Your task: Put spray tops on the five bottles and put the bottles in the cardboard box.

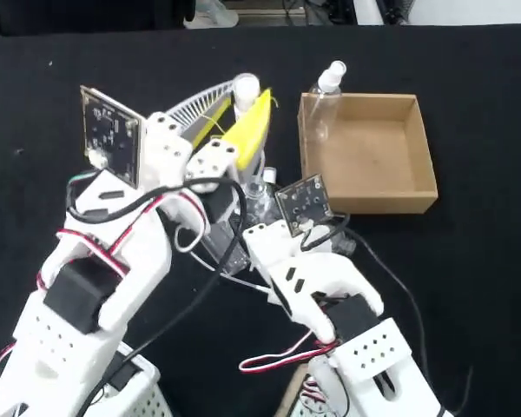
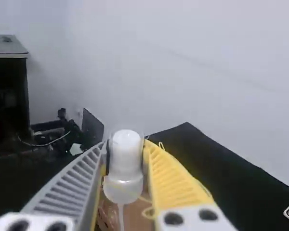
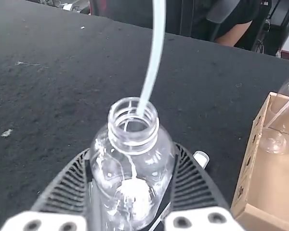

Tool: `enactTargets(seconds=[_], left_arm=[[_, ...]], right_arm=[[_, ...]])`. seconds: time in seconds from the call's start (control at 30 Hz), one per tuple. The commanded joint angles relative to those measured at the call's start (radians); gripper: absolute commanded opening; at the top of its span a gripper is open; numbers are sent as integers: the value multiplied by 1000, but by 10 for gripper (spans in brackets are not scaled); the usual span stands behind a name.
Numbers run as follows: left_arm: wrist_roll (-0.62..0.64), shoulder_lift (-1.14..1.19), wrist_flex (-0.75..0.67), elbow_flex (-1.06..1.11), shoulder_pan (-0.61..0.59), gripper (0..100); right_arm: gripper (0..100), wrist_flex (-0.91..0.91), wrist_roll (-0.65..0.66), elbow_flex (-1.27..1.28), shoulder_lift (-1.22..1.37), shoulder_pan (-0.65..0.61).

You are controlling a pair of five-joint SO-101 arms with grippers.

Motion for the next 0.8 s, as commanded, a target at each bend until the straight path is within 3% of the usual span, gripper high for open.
enactTargets(seconds=[0.0,0.47,0.63,0.77], left_arm=[[-6,28,-34,-21,-25,30],[5,41,49,44,-27,30],[176,41,-12,162,-21,30],[206,41,-34,226,-21,34]], right_arm=[[11,5,8,-8,-21,18],[11,0,8,-22,-22,74],[11,0,9,-22,-22,74],[11,0,9,-22,-22,78]])
